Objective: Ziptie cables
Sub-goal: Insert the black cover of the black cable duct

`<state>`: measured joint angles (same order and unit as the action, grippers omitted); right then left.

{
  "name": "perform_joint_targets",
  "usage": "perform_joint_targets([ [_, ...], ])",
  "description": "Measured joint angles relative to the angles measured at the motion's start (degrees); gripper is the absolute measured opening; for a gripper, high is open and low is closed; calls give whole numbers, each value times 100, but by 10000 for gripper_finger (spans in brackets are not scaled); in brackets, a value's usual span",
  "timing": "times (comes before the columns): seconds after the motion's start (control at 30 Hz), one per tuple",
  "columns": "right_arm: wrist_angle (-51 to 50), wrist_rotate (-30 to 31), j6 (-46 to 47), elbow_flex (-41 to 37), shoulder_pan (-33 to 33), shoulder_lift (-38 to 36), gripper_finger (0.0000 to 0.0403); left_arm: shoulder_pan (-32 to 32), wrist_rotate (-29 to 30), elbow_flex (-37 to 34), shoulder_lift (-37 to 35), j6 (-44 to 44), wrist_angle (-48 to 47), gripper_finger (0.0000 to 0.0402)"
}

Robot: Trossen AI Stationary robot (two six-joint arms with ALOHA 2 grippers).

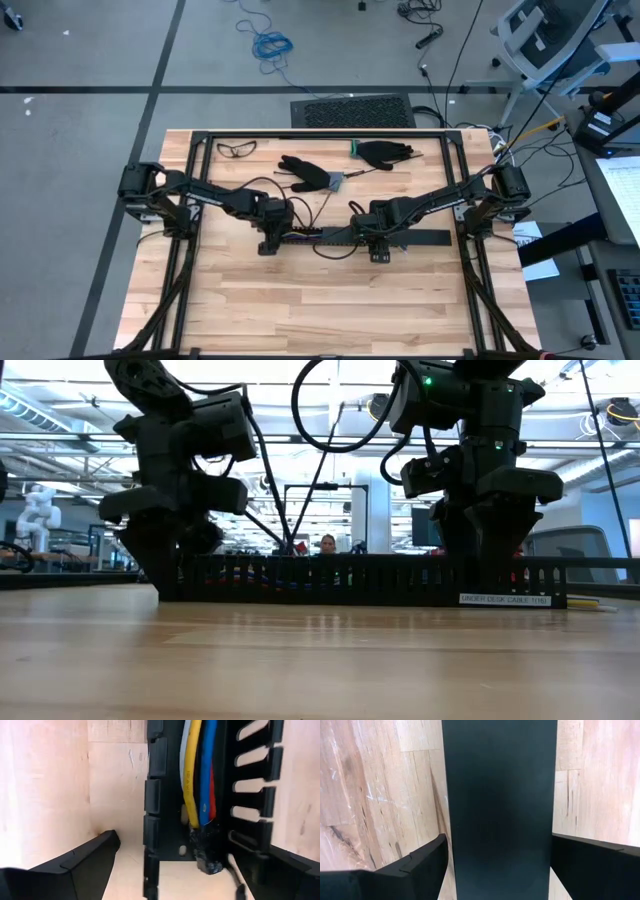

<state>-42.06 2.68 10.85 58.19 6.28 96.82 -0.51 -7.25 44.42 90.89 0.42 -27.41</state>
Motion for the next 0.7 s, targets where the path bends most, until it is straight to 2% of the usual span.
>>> perform_joint_targets([
  [0.23, 0, 0, 0, 0, 2, 0, 311, 19, -186, 5, 0, -145, -27, 369],
  [0.53, 0, 0, 2, 0, 2, 0, 311, 48, -93, 1, 2, -14, -43, 290],
  [0.7, -2, 24, -16, 1, 1, 0, 311, 55, -57, -1, 4, 149, -51, 267],
])
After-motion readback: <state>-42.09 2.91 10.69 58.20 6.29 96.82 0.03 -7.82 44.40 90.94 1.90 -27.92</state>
